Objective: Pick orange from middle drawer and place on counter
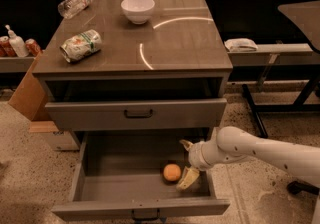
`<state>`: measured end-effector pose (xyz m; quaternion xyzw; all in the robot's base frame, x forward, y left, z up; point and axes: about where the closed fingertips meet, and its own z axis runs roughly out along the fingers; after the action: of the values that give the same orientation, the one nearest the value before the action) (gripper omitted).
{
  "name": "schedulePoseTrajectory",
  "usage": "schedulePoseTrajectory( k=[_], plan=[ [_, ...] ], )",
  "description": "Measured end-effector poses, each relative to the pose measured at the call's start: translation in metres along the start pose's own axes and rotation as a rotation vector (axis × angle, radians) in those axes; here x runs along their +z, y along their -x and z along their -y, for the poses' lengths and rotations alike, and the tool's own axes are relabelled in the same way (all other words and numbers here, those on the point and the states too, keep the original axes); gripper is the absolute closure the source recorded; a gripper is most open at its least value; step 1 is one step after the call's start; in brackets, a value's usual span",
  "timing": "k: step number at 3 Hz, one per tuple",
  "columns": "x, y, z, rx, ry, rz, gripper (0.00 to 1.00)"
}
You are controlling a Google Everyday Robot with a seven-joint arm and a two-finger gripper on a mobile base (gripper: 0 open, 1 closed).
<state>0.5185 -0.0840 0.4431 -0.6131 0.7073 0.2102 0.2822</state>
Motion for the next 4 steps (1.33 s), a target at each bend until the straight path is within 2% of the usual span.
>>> schedulePoseTrajectory(
  k=[2,4],
  plan=[
    [0.042,-0.023,0.016,-0.022,0.003,0.008,0.00],
    [0.069,-0.036,0.016,-0.038,0.011,0.014,0.00]
  ],
)
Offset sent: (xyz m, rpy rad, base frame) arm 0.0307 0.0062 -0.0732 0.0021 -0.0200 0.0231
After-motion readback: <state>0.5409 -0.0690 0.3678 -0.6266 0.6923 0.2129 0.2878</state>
